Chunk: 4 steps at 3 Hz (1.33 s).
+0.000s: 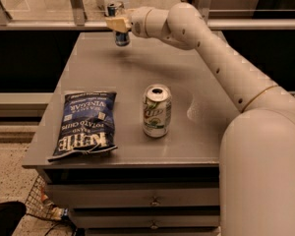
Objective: Knock redbull can over
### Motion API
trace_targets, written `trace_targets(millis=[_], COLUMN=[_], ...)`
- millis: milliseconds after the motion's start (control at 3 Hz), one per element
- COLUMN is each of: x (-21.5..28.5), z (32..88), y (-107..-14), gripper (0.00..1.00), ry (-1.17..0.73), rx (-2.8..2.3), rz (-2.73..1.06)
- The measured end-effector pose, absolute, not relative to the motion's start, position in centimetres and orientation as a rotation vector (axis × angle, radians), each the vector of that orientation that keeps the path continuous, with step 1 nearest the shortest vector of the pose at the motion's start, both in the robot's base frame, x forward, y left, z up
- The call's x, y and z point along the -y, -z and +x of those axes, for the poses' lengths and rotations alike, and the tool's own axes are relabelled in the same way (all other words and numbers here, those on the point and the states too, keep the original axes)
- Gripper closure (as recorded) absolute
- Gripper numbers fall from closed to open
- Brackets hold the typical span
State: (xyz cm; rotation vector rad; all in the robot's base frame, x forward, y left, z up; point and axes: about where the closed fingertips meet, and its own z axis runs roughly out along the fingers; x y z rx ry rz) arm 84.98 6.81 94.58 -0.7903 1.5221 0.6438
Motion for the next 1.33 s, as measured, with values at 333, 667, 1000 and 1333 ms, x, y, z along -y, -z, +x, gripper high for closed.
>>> trace_targets(millis=[333,667,1000,1333], x=[-5.7,-4.8,-4.1,-3.9], z=[83.5,82.2,81.1,80.1], y=[-96.2,-97.1,-97.5,-97.5], gripper=[1.0,1.0,1.0,1.0], ry=[-0.591,-0.524,-0.459,-0.355], rx=[-1.597,-1.697,-1.794,-1.91], rz=[-0.836,-0.879,-0.915,-0.971])
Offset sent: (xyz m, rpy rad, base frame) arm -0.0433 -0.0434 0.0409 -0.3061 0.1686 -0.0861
